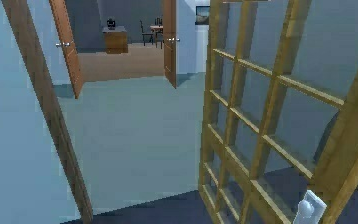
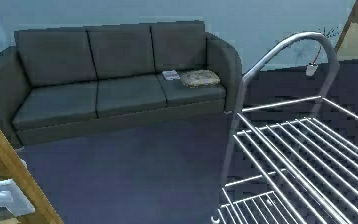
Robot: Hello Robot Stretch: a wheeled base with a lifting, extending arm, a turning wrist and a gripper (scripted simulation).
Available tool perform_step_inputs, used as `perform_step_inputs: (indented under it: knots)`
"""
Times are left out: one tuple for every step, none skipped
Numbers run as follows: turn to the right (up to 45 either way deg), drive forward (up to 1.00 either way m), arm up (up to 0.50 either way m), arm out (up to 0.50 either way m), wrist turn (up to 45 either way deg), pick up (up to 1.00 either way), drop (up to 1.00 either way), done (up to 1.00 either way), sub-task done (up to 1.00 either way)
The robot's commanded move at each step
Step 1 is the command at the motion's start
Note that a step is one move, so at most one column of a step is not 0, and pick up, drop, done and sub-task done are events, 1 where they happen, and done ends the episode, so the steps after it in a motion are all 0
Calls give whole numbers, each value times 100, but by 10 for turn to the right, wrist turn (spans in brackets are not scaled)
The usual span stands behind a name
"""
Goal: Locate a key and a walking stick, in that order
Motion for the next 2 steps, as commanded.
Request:
perform_step_inputs:
  knots:
    - [-90,0,0,0,0,0,0,0,0]
    - [0,100,0,0,0,0,0,0,0]
